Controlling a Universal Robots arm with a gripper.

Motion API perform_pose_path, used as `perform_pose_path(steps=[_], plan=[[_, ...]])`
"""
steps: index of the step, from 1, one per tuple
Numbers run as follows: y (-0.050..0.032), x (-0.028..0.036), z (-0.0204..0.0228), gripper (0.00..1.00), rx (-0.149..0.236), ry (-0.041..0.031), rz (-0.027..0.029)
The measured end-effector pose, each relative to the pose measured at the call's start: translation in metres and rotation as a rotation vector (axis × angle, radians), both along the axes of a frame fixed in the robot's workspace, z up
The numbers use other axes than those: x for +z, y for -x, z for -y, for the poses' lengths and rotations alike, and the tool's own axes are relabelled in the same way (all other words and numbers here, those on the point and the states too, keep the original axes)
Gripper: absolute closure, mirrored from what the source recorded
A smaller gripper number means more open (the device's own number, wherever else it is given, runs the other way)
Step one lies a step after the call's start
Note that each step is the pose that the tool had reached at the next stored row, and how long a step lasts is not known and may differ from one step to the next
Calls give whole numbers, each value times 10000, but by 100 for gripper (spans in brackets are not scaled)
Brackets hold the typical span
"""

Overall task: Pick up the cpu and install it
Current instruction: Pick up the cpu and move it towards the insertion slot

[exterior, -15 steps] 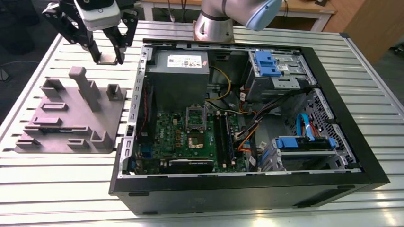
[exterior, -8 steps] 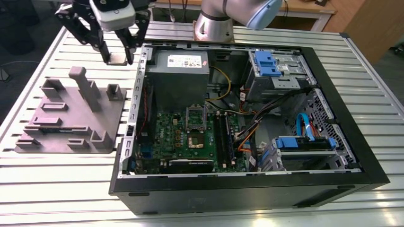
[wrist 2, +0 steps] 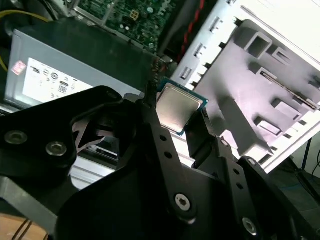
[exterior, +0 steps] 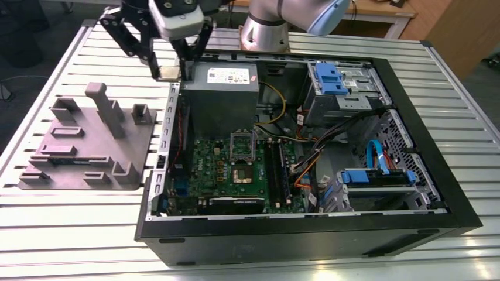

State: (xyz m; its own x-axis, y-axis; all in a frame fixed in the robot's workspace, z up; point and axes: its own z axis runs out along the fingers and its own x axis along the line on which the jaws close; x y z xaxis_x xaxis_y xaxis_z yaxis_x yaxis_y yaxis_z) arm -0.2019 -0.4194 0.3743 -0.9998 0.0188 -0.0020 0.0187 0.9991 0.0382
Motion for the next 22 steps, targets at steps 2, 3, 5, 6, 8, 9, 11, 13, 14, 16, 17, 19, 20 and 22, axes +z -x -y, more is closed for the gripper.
perform_pose_path(steps=[2, 3, 5, 6, 8, 9, 11, 13, 14, 16, 17, 19, 20, 22], plan=[[-92, -2, 0, 53, 0, 1, -1], [-137, -3, 0, 53, 0, 1, 0], [-227, -5, 0, 53, 0, 1, -1], [-272, -6, 0, 53, 1, 1, -1], [-366, -10, 0, 53, -1, 1, 0], [-411, -11, 0, 53, -1, 1, 0], [-501, -14, 0, 53, 0, 1, 0], [-594, -17, 0, 53, 0, 1, 0], [-639, -19, 0, 53, 1, 1, -1], [-729, -24, 0, 53, -1, 0, 0], [-773, -26, 0, 53, 0, 0, 0], [-864, -30, 0, 53, 0, 1, 0], [-908, -32, 0, 53, 0, 1, -1], [-1003, -36, 0, 53, 0, 1, 0]])
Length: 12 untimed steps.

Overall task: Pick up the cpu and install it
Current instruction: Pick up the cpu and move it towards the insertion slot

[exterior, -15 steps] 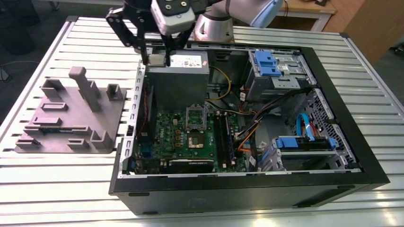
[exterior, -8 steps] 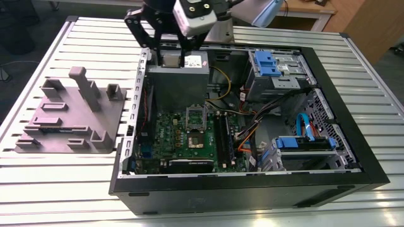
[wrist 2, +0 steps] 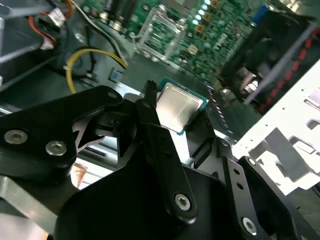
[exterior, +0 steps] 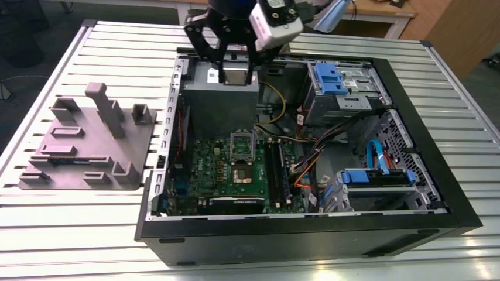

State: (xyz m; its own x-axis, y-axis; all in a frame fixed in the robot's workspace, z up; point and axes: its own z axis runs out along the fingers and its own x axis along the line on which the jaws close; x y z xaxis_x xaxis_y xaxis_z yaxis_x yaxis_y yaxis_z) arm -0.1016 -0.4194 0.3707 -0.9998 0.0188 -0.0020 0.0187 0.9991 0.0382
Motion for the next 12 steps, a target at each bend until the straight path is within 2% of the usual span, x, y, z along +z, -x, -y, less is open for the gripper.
perform_pose_path(steps=[2, 4, 9, 12], plan=[[-89, -5, 0, 53, 1, 0, 0], [-136, -12, 4, 53, -6, -3, 2], [-144, -30, 88, 53, -40, 0, 0], [-146, -32, 97, 53, -48, -1, 0]])
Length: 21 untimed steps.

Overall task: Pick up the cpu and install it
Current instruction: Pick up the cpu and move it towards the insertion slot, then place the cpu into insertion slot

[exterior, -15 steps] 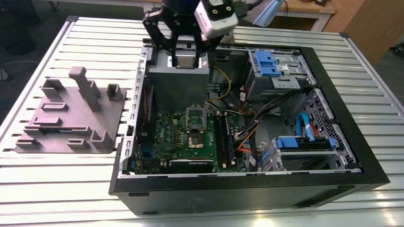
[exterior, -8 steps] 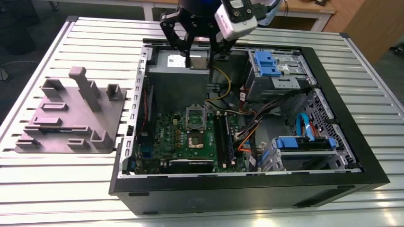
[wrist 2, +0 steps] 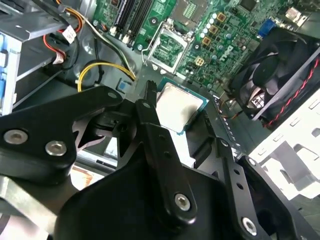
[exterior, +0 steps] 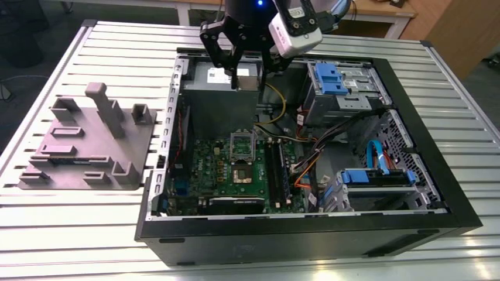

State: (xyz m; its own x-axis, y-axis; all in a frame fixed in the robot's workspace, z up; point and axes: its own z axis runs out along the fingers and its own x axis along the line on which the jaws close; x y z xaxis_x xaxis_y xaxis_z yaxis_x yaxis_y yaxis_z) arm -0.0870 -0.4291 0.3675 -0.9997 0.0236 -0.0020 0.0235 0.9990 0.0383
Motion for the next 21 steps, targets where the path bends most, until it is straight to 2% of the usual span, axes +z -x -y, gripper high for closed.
perform_pose_path(steps=[10, 14, 16, 19, 21], plan=[[-9, -3, 3, 53, 1, 2, -1], [-10, -32, 16, 53, 1, 1, 0], [-10, -42, 47, 53, 2, 3, -1], [-9, -46, 57, 53, 0, -1, 0], [-10, -47, 64, 53, 5, 37, 1]])
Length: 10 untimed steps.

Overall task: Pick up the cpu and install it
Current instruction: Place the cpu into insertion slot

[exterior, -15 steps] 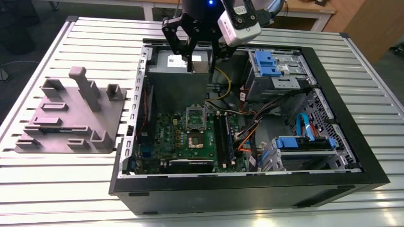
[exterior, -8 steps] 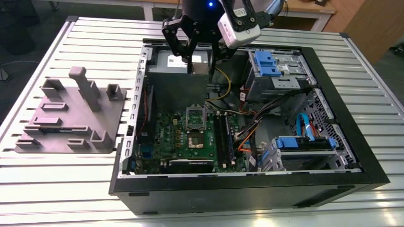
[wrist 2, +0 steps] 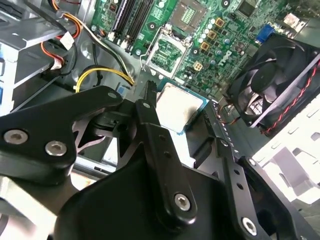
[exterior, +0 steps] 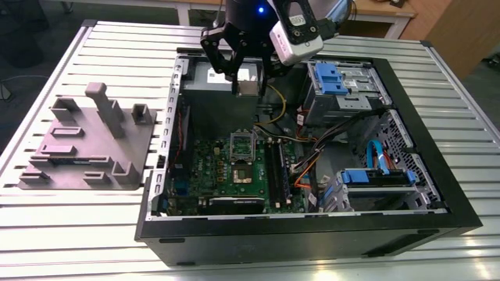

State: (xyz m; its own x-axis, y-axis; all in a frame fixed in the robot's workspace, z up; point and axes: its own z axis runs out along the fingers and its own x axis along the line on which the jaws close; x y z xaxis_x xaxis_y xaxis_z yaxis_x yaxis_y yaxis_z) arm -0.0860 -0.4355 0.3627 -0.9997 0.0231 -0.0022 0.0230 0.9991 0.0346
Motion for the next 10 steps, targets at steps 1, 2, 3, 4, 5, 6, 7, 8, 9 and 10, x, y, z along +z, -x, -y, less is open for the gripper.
perform_pose_path(steps=[1, 2, 3, 4, 5, 6, 7, 8, 9, 10], plan=[[0, -6, 2, 53, 1, 17, -1], [0, -19, 14, 53, 1, 21, -4], [1, -36, 33, 53, -1, 22, -8], [0, -55, 49, 53, 0, 20, -12], [0, -74, 58, 53, 0, 17, -12], [1, -84, 62, 53, -1, 19, -14], [1, -100, 64, 53, 0, 7, -14], [1, -118, 66, 53, -2, -2, -13], [0, -134, 86, 53, -1, 1, -16], [0, -153, 130, 53, 0, -10, -13]])
